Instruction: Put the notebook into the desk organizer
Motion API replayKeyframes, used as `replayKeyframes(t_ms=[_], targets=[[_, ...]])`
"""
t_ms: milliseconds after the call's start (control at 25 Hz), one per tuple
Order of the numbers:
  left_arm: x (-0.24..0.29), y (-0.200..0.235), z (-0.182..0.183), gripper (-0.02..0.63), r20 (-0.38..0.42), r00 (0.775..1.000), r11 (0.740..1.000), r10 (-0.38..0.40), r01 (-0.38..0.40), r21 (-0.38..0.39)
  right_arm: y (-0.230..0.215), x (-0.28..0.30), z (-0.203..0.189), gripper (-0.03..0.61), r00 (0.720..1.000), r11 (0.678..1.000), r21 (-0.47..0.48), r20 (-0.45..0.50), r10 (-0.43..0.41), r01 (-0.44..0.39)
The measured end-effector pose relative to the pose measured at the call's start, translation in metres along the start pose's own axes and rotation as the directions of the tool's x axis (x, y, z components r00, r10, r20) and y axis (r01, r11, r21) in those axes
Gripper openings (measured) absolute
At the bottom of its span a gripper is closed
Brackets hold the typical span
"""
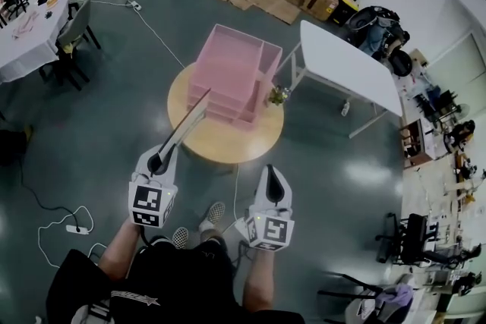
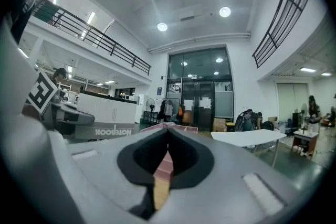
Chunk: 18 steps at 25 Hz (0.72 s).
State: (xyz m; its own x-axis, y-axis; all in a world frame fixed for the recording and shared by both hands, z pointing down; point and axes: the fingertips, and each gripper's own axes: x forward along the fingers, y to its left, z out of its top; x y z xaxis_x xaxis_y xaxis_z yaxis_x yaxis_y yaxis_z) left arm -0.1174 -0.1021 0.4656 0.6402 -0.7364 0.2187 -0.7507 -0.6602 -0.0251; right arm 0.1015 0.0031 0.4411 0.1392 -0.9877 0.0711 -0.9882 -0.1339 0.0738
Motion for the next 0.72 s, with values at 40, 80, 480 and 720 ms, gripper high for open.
replayKeyframes(t_ms=[40, 80, 480, 720], targets=[[0.005, -0.001, 0.002, 0.017, 0.001, 1.0, 1.0, 0.002, -0.002, 0.002, -0.004, 0.005, 0.0, 0.005, 1.0, 1.0, 0.001, 0.0, 0.003, -0.003], [0.011, -0.001, 0.003, 0.017, 0.001, 1.0, 1.0, 0.005, -0.005, 0.003, -0.008, 0.01, -0.001, 0.005, 1.0, 1.0, 0.004, 0.001, 0.006, -0.006], [0.082, 0.003, 0.02, 0.017, -0.001, 0.998, 0.998, 0.06, -0.06, 0.009, -0.045, 0.081, -0.004, 0.005, 0.998, 0.997, 0.029, 0.008, 0.065, -0.065], [0.128, 0.004, 0.03, 0.017, -0.004, 0.994, 0.994, 0.107, -0.107, 0.025, -0.073, 0.122, -0.009, 0.005, 0.994, 0.994, 0.036, -0.012, 0.106, -0.106]])
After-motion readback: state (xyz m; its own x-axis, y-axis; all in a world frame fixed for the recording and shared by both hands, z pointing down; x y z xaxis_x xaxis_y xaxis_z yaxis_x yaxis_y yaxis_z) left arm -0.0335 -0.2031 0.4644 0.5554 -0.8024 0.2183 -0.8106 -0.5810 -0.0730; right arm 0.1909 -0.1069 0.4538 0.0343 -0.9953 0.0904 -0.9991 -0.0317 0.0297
